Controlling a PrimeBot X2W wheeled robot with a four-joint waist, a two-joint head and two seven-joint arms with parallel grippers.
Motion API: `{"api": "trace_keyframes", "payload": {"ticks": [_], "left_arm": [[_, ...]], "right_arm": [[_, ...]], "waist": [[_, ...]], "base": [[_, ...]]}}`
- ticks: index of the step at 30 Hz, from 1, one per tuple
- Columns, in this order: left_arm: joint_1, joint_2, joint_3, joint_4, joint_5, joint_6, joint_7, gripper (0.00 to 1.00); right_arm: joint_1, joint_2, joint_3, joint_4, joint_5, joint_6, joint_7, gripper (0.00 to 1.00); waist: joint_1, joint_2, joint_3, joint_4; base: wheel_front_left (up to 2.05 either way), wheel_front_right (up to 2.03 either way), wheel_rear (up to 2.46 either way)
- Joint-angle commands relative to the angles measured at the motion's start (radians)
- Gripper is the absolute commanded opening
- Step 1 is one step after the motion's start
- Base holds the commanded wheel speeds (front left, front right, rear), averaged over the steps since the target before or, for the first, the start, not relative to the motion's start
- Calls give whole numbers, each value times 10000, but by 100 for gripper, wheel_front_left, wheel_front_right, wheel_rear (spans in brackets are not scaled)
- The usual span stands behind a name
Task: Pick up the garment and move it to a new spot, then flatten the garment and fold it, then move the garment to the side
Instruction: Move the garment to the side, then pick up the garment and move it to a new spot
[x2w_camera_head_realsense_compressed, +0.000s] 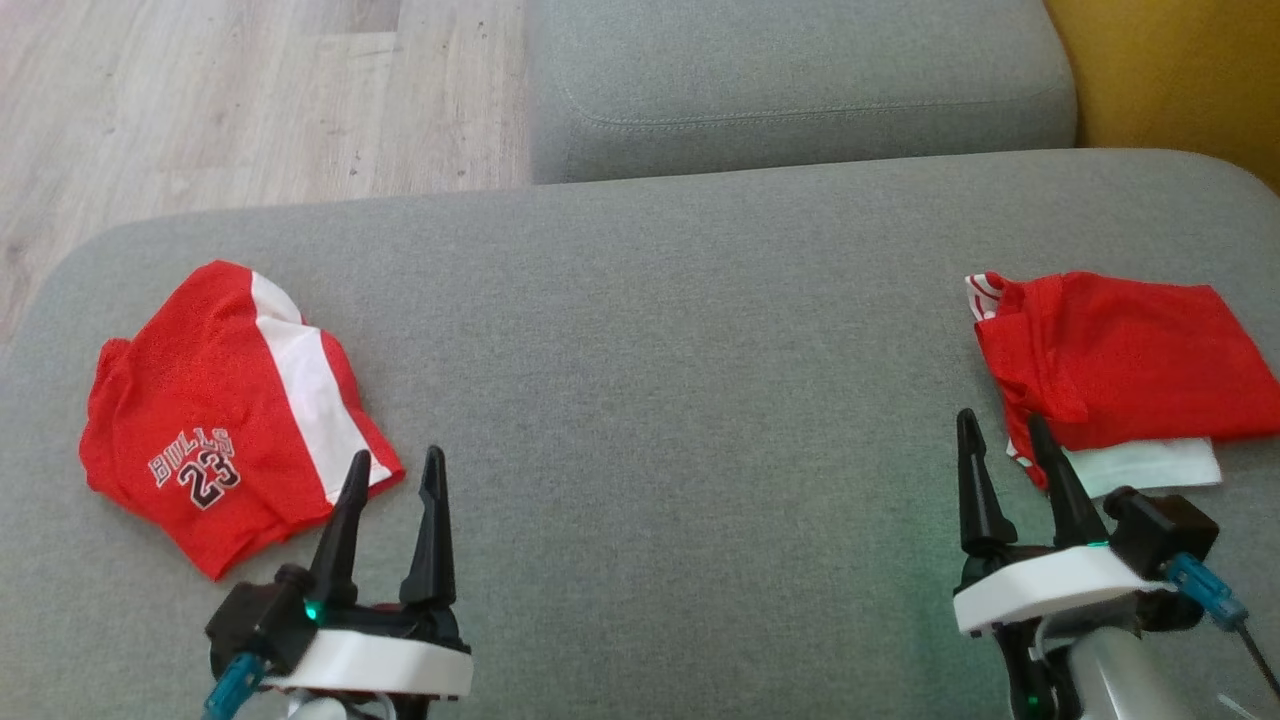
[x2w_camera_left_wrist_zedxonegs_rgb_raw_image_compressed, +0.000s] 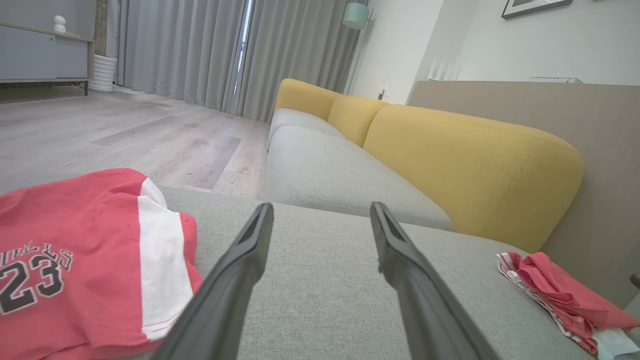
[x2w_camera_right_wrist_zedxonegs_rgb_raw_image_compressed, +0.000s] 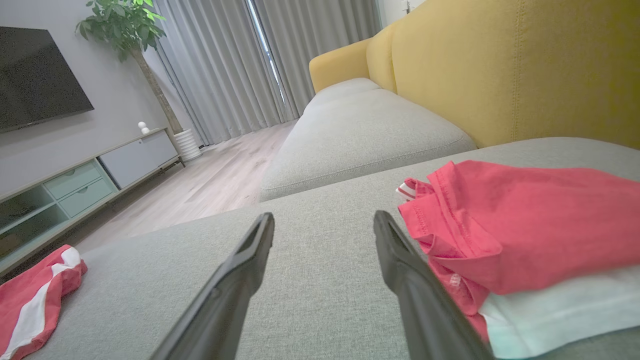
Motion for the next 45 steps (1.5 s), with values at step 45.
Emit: {"api": "trace_keyframes", "payload": {"ticks": [45], "left_arm": [[-154, -12, 1385, -380, 390, 183, -65, 100]], "right_arm": [[446, -32, 1688, -854, 652, -7, -166, 100]], "waist": [[1, -1, -291, 2989]], "base": [[0, 0, 0]]}}
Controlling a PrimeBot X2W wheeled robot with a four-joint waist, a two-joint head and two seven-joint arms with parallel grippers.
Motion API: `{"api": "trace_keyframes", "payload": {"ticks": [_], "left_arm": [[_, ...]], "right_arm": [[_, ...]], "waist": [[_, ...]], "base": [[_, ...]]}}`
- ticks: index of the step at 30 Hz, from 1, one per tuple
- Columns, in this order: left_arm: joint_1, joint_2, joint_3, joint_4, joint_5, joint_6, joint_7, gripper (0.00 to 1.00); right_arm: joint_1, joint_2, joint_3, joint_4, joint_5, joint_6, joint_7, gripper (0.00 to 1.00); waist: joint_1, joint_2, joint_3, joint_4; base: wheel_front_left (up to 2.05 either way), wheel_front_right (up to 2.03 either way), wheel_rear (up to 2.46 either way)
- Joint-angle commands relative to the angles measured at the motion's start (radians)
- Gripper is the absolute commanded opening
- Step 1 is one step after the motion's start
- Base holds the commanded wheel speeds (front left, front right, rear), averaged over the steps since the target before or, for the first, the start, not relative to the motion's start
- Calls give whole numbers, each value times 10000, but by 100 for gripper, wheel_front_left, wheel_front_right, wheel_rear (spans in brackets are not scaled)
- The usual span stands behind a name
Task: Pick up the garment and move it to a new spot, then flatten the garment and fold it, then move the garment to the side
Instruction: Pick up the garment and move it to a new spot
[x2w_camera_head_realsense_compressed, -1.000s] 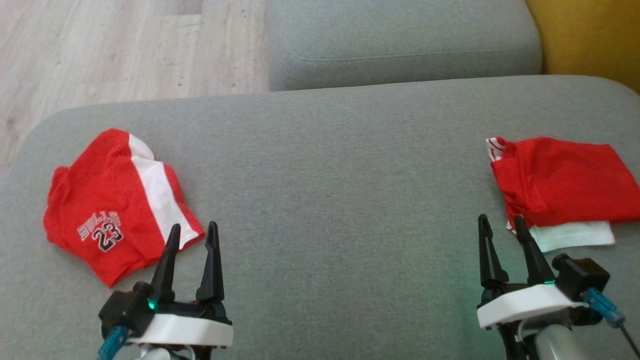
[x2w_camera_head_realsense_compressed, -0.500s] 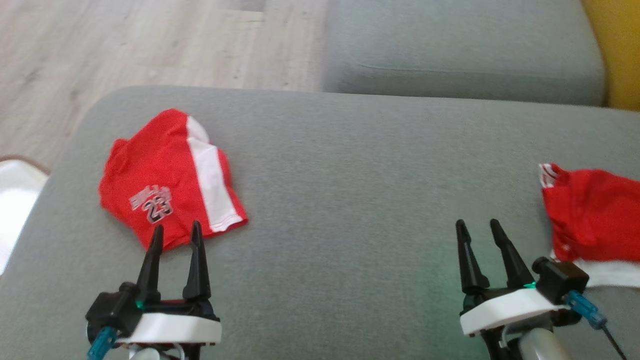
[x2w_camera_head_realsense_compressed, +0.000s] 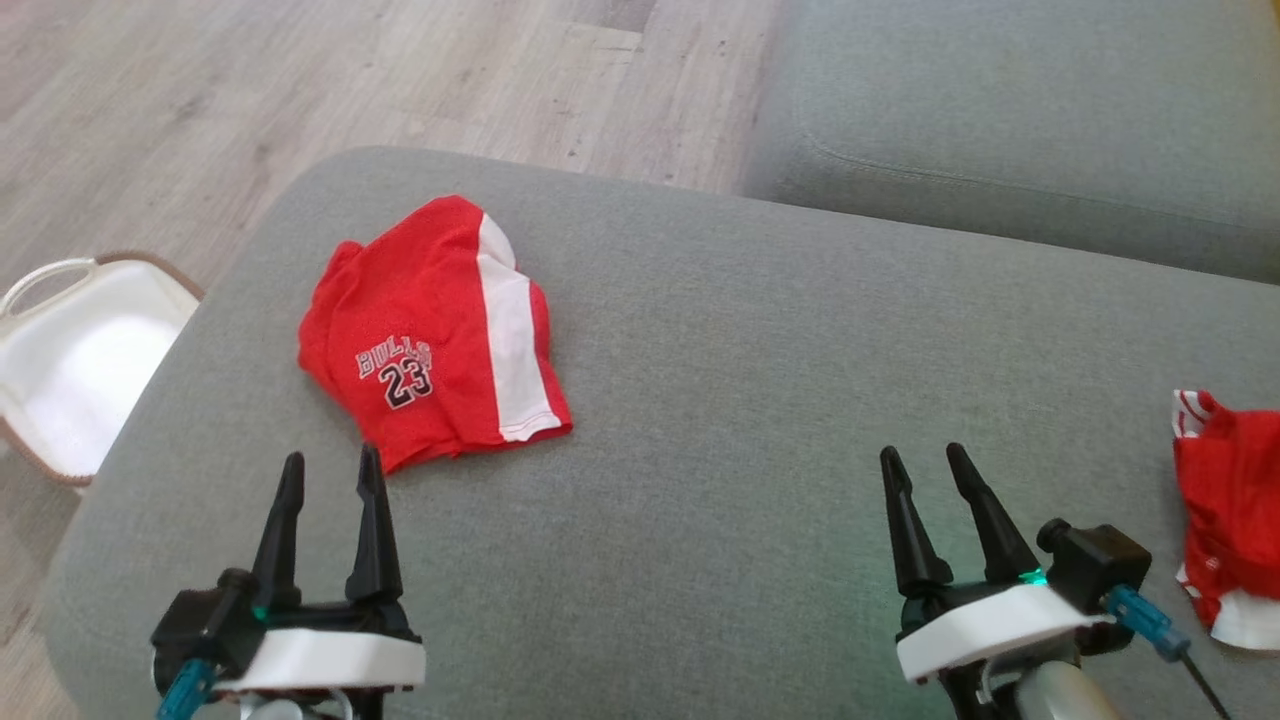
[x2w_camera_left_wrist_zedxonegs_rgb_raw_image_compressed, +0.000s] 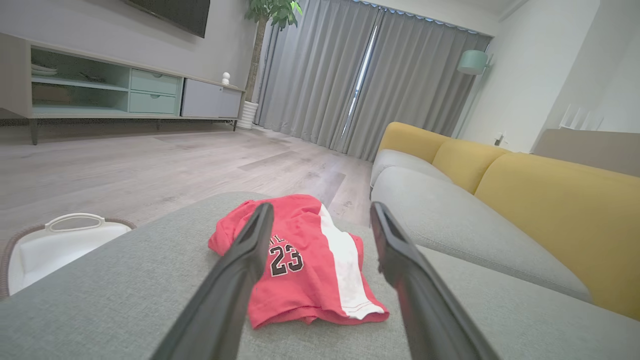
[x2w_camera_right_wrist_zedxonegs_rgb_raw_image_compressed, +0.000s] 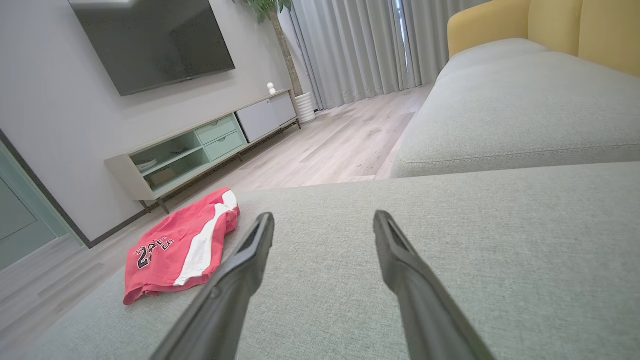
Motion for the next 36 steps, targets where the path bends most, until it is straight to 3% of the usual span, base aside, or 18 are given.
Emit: {"api": "trace_keyframes", "payload": {"ticks": [1, 11, 18, 27, 36], "left_arm": [[-211, -3, 394, -357, 135, -1, -65, 100], [-622, 31, 1129, -472, 201, -54, -65, 100], [-2109, 1008, 1207, 498, 447, -112, 90, 100], [-4733, 2699, 561, 3427, 929, -141, 3071, 100], [-6171, 3399, -378, 5962, 327, -159, 5600, 100]], "right_arm": [[-161, -36, 215, -269, 66, -7, -118, 100], [-446, -36, 203, -351, -5, -7, -118, 100], [-961, -36, -82, -534, -383, -7, -118, 100], [-1473, -35, -507, -781, -806, -7, -118, 100], [-1835, -35, -554, -1086, -895, -7, -118, 100]], "waist": [[0, 0, 28, 46], [0, 0, 663, -187], [0, 0, 1637, -821], [0, 0, 2634, -1427], [0, 0, 3326, -1857]], "base": [[0, 0, 0], [0, 0, 0], [0, 0, 0], [0, 0, 0], [0, 0, 0]]}}
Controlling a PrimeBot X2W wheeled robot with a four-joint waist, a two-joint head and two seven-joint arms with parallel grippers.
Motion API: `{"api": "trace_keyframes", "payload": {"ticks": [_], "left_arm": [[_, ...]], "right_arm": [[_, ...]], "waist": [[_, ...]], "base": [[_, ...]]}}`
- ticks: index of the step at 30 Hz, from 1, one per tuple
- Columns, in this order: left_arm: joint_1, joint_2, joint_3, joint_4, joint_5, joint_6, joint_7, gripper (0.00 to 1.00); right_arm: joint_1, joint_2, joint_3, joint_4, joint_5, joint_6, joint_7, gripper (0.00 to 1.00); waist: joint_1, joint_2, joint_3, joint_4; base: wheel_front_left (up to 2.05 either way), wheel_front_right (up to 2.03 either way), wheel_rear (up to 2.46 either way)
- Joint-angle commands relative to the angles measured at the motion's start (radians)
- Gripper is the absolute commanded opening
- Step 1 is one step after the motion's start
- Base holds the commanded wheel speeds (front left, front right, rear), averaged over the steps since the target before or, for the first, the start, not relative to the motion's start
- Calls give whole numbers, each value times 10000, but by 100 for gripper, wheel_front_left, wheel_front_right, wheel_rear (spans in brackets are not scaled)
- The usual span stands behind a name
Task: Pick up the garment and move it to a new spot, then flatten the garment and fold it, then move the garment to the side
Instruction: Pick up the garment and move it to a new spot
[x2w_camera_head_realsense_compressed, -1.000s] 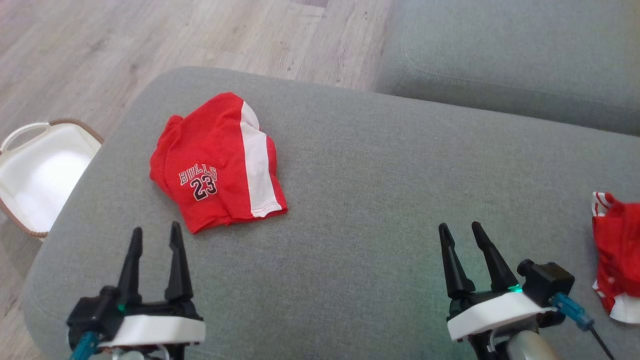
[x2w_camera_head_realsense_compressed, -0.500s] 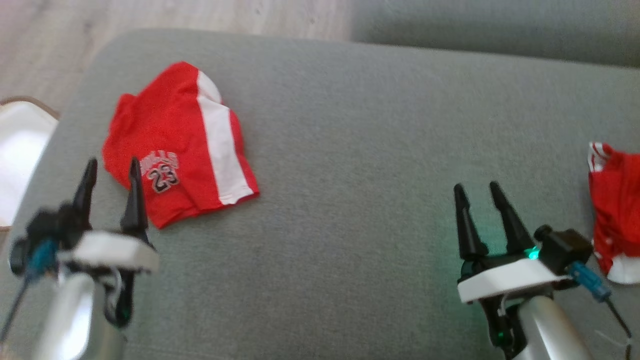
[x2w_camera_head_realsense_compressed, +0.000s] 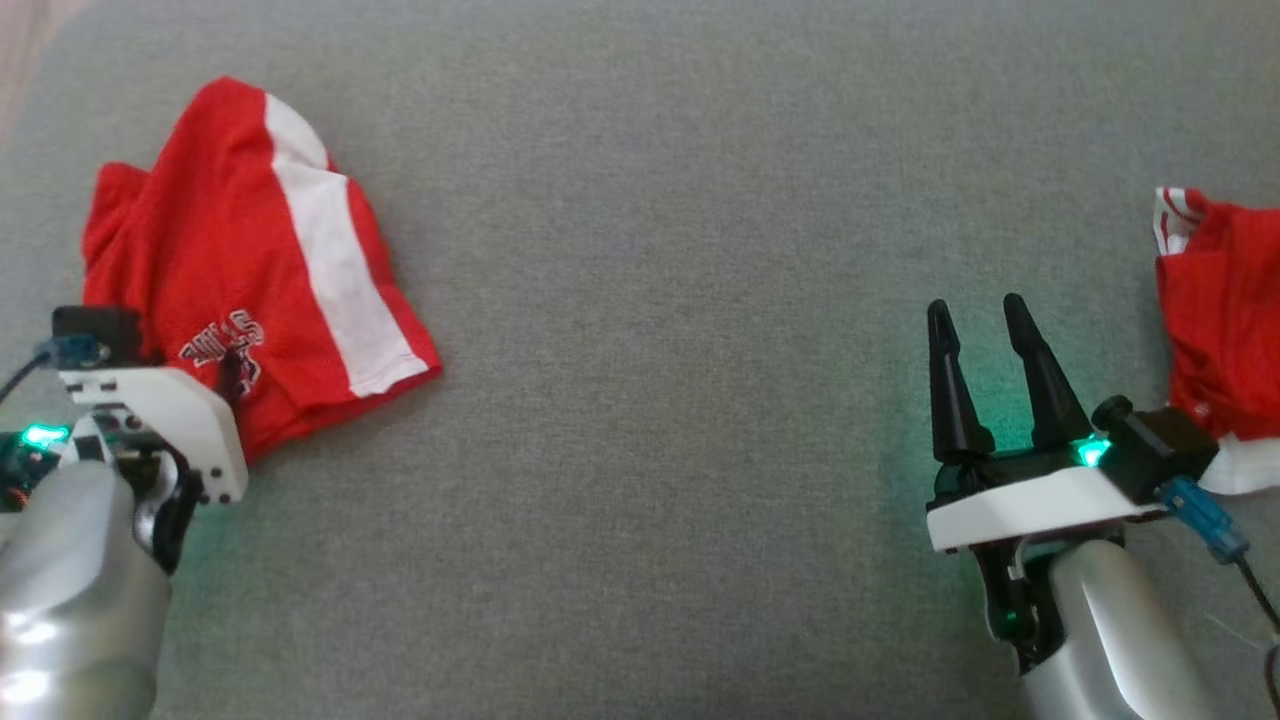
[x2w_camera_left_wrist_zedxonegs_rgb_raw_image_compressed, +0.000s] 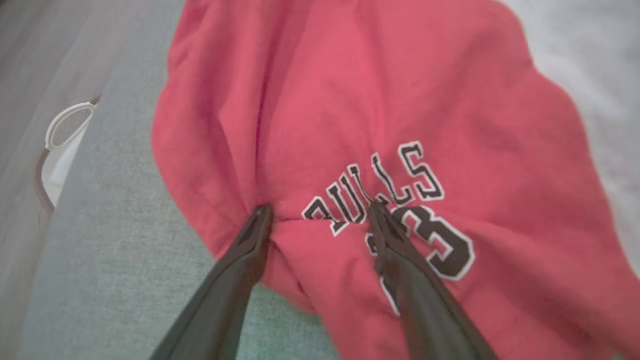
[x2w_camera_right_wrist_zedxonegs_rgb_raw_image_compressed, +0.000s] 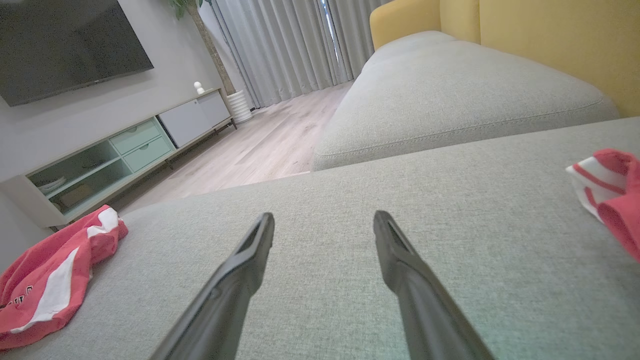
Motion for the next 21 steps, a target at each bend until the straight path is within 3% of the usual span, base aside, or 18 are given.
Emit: {"api": "trace_keyframes", "payload": {"ticks": [1, 4, 5, 6, 11, 21], "left_arm": [[-510, 603, 53, 63, -327, 19, 292, 100], [-644, 701, -309, 433, -758, 18, 729, 100], [-670, 727, -433, 511, -919, 18, 845, 80], [-693, 761, -557, 543, -1080, 17, 895, 0], [-823, 901, -888, 344, -1605, 17, -22, 0], [-647, 218, -1530, -1338, -2860, 16, -2434, 0]], "right_arm": [[-306, -22, 244, -397, -89, -7, -109, 100], [-352, -22, 207, -497, -110, -7, -109, 100], [-359, -22, 196, -525, -116, -7, -109, 100], [-366, -22, 184, -549, -125, -7, -109, 100], [-348, -22, 141, -569, -129, -7, -109, 100], [-160, -22, 224, -447, 66, -7, -109, 100]], "waist": [[-3, 0, 230, -167], [-3, 0, 329, -225], [-3, 0, 346, -244], [-3, 0, 354, -263], [-3, 0, 207, -354], [-3, 0, -667, -653]], "base": [[0, 0, 0], [0, 0, 0], [0, 0, 0], [0, 0, 0], [0, 0, 0], [0, 0, 0]]}}
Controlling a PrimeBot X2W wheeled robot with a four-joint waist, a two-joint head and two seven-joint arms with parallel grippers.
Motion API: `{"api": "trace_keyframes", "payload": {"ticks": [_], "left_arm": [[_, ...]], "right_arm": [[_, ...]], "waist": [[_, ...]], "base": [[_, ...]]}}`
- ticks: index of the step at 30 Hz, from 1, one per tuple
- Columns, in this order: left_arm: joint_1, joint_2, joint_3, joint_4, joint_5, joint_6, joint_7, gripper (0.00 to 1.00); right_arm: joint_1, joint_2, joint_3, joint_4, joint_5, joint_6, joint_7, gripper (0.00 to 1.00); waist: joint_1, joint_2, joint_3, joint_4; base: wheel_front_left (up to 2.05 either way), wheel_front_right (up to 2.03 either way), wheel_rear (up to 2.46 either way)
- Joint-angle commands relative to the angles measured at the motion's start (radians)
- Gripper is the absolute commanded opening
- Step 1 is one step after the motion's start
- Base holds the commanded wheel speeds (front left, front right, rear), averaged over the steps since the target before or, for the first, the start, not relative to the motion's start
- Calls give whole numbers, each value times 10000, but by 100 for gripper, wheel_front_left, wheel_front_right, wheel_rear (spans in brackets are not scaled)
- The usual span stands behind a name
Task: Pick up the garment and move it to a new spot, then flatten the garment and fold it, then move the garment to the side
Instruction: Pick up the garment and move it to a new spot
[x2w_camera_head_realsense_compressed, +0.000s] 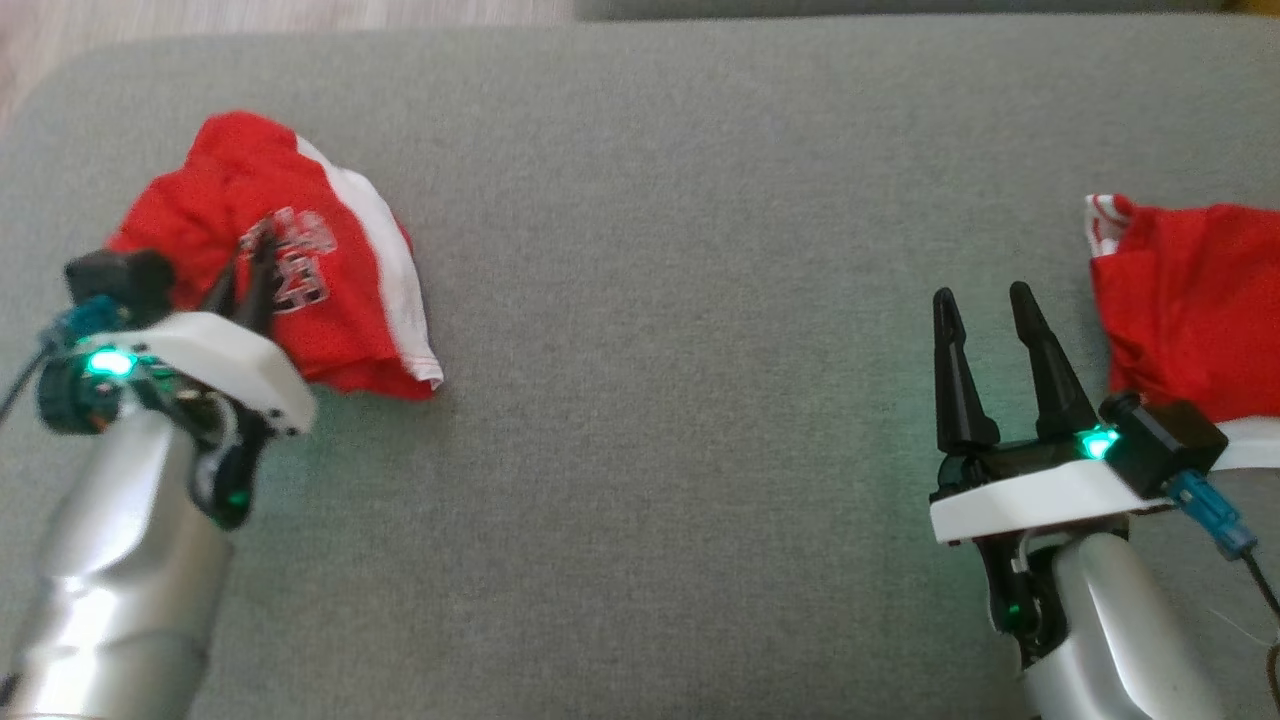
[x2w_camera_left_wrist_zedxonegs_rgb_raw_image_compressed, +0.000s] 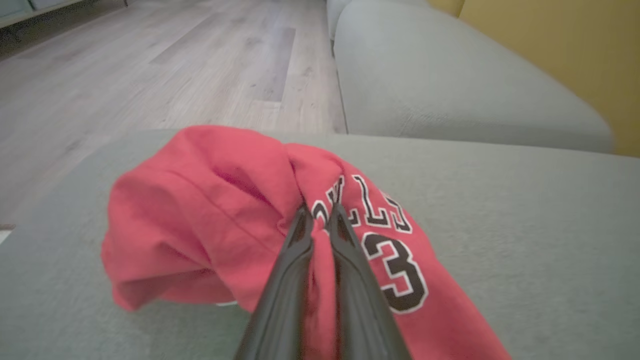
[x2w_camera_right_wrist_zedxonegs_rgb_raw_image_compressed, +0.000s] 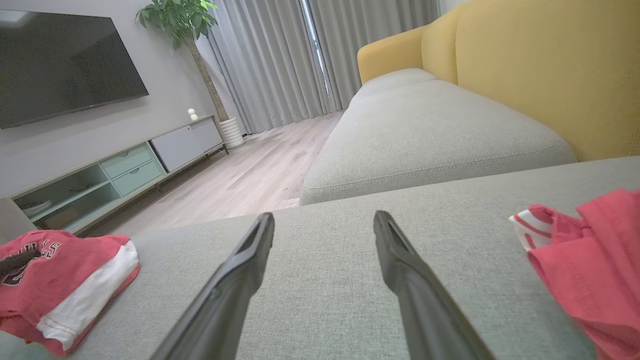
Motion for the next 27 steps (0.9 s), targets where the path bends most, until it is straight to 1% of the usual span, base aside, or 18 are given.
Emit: {"api": "trace_keyframes", "payload": {"ticks": [1, 2, 6, 9, 15, 20, 21, 23, 27], "left_arm": [[-92, 292, 200, -495, -64, 16, -218, 0], [11, 80, -2, -991, -156, 16, -419, 0], [203, -443, -353, -2001, -161, 42, -580, 0], [327, -947, -631, -2748, -128, 222, -574, 0], [375, -2010, -1086, -3816, -60, 811, -651, 0], [47, -2482, -1366, -4068, -76, 1274, -988, 0], [-35, -2528, -1463, -4046, -63, 1334, -1051, 100], [-185, -2581, -1663, -3952, -20, 1406, -1126, 100], [-324, -2607, -1686, -3745, 52, 1579, -1407, 100]], "right_arm": [[-29, -22, 277, -248, 61, -7, -109, 100], [37, -22, 296, -223, 113, -7, -109, 100], [117, -22, 369, -221, 205, -7, -109, 100], [157, -22, 416, -240, 302, -7, -109, 100], [192, -22, 586, -285, 479, -7, -109, 100], [116, -22, 713, -334, 597, -7, -109, 100], [106, -22, 714, -332, 614, -7, -109, 100], [81, -22, 709, -337, 654, -7, -109, 100], [55, -22, 653, -343, 690, -7, -109, 100]], "waist": [[1, 0, -229, -131], [1, 0, -397, -220], [1, 0, -604, -479], [1, 0, -668, -727], [1, 0, -612, -1284], [1, 0, -486, -1730], [1, 0, -468, -1796], [1, 0, -422, -1898], [1, 0, -380, -1942]], "base": [[0, 0, 0], [0, 0, 0], [0, 0, 0], [0, 0, 0], [0, 0, 0], [0, 0, 0], [0, 0, 0], [0, 0, 0], [0, 0, 0]]}}
